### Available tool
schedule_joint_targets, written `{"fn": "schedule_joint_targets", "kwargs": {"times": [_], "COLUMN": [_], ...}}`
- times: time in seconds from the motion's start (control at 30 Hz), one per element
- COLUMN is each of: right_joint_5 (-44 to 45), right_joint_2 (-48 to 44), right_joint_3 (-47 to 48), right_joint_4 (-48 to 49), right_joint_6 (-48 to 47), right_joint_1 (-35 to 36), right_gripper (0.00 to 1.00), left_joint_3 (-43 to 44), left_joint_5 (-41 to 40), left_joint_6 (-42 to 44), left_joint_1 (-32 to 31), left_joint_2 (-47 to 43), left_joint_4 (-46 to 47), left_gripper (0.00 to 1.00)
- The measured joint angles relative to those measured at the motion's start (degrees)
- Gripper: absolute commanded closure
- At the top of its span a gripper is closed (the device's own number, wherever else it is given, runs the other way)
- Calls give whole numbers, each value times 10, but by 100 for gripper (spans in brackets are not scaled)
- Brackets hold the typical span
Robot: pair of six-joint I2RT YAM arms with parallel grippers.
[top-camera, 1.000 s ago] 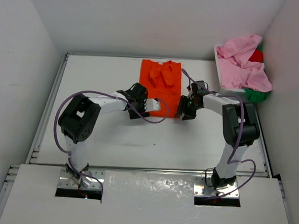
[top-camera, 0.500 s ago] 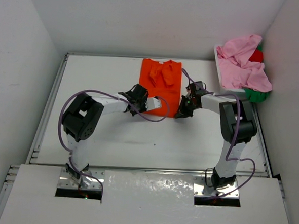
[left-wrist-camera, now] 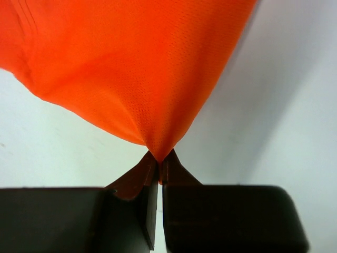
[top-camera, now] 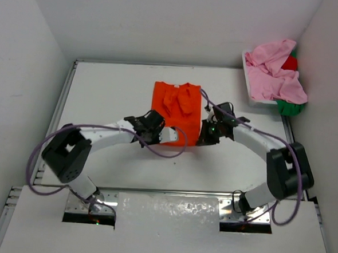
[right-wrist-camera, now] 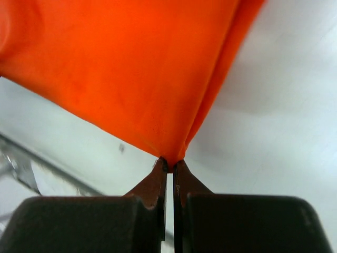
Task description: Fold and stack the t-shirts
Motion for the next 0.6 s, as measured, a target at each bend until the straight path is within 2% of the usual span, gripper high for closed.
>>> {"fn": "schedule_joint_targets", "kwargs": {"times": [0.17, 0.33, 0.47, 0.6], "right_joint_5": [8, 10, 13, 24], "right_joint_2": [-137, -243, -285, -269], "right_joint_3": [-73, -86, -49, 37], "right_joint_4": [-62, -134, -199, -244], "right_joint_6": [-8, -2, 7, 6], "right_joint_1": [59, 113, 123, 122], "right_gripper": [100, 100, 100, 100], "left_joint_3": [-48, -30, 44, 99], "left_joint_5": [8, 36, 83, 116], "left_joint_6": [-26, -59, -80, -90], "left_joint_1": [-59, -79, -78, -55], "left_joint_2": [-110, -190, -212, -207], "left_joint_4": [-110, -211, -280, -302], "left_gripper": [100, 100, 100, 100]}}
